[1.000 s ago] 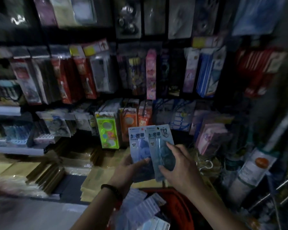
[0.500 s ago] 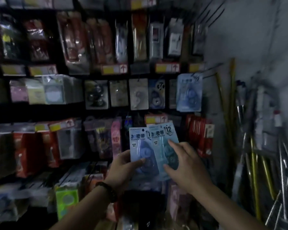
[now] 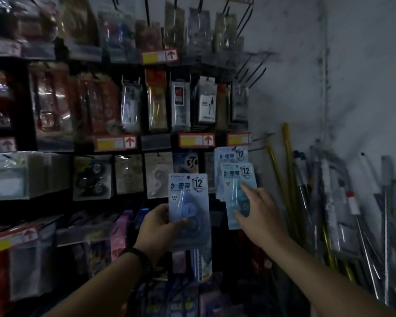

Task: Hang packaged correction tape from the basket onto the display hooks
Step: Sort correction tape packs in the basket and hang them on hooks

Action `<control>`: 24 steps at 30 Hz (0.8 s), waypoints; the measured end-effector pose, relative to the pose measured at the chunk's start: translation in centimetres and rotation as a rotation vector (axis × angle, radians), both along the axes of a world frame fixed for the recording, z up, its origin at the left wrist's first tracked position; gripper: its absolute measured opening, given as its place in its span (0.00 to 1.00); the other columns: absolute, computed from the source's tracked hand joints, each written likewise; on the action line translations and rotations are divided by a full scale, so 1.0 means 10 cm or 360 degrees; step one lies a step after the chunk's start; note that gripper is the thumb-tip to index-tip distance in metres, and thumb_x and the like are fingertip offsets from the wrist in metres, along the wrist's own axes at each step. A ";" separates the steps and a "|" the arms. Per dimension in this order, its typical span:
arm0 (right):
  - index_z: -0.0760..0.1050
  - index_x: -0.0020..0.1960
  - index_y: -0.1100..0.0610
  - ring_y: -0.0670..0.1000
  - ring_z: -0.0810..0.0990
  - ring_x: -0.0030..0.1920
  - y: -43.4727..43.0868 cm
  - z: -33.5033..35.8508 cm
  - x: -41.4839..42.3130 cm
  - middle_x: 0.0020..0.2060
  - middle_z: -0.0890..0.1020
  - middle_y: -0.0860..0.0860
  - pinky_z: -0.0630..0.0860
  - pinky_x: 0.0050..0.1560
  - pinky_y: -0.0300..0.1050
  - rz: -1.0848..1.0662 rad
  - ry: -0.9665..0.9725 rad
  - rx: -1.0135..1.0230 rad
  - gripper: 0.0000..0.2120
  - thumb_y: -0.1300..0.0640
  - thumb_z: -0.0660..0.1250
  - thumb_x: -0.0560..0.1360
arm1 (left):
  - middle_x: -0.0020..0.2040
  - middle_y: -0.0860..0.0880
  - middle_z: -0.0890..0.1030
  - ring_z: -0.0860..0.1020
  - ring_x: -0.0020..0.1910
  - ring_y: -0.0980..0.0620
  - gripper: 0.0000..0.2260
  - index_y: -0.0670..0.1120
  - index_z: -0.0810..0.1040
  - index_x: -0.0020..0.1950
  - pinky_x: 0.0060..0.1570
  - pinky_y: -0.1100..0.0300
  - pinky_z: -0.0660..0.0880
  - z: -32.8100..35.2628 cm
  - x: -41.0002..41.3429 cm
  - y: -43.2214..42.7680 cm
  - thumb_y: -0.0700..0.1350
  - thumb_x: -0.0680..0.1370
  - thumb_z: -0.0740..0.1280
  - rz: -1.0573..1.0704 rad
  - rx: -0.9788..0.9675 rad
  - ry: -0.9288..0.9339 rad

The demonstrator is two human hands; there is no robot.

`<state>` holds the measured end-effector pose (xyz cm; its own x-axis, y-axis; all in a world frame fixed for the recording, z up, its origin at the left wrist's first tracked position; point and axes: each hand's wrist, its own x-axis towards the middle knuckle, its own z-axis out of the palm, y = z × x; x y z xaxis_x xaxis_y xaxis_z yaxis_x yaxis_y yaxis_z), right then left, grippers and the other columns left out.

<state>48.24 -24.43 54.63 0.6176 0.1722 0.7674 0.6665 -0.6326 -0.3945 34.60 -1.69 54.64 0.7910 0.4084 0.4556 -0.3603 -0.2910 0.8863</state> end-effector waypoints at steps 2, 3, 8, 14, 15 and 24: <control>0.55 0.82 0.41 0.50 0.73 0.63 0.05 0.14 0.14 0.67 0.67 0.47 0.80 0.59 0.50 -0.0050 -0.0030 0.0010 0.37 0.45 0.71 0.78 | 0.52 0.46 0.90 0.89 0.51 0.44 0.14 0.44 0.83 0.59 0.57 0.40 0.84 0.08 0.11 0.01 0.38 0.75 0.79 -0.0007 0.0010 -0.0021; 0.55 0.82 0.41 0.50 0.73 0.64 0.08 0.19 0.20 0.67 0.67 0.47 0.80 0.59 0.52 -0.0059 -0.0042 0.0018 0.37 0.45 0.71 0.78 | 0.51 0.46 0.90 0.89 0.51 0.44 0.14 0.44 0.84 0.59 0.57 0.39 0.84 0.11 0.15 0.01 0.38 0.75 0.79 -0.0014 0.0027 -0.0032; 0.53 0.80 0.40 0.53 0.72 0.64 0.19 0.35 0.48 0.67 0.65 0.48 0.82 0.55 0.53 -0.0118 -0.0237 0.0035 0.39 0.46 0.72 0.77 | 0.51 0.45 0.90 0.89 0.51 0.44 0.13 0.45 0.83 0.58 0.57 0.39 0.84 0.24 0.31 -0.01 0.37 0.75 0.78 -0.0048 0.0007 -0.0083; 0.53 0.80 0.40 0.55 0.73 0.63 0.21 0.44 0.67 0.65 0.65 0.48 0.82 0.55 0.56 -0.0107 -0.0274 -0.0032 0.39 0.44 0.71 0.76 | 0.52 0.46 0.89 0.89 0.52 0.44 0.14 0.45 0.83 0.61 0.57 0.39 0.84 0.31 0.43 -0.02 0.39 0.76 0.78 -0.0047 0.0050 -0.0036; 0.54 0.79 0.41 0.55 0.73 0.63 0.21 0.45 0.68 0.64 0.65 0.48 0.82 0.55 0.56 -0.0103 -0.0275 -0.0017 0.39 0.44 0.71 0.75 | 0.52 0.46 0.89 0.89 0.52 0.44 0.14 0.45 0.83 0.61 0.56 0.39 0.84 0.32 0.45 -0.02 0.39 0.76 0.78 -0.0041 0.0052 -0.0030; 0.61 0.79 0.43 0.52 0.73 0.62 0.31 0.55 0.75 0.64 0.68 0.50 0.81 0.55 0.52 -0.0130 -0.0182 -0.0086 0.36 0.43 0.73 0.75 | 0.51 0.46 0.90 0.89 0.50 0.44 0.13 0.46 0.83 0.59 0.55 0.39 0.85 0.41 0.56 -0.02 0.40 0.76 0.78 -0.0039 0.0045 -0.0016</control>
<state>55.71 -21.38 60.18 0.5404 0.1677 0.8245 0.6504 -0.7050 -0.2829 40.19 -1.86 58.71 0.7957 0.3759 0.4748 -0.3766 -0.3069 0.8741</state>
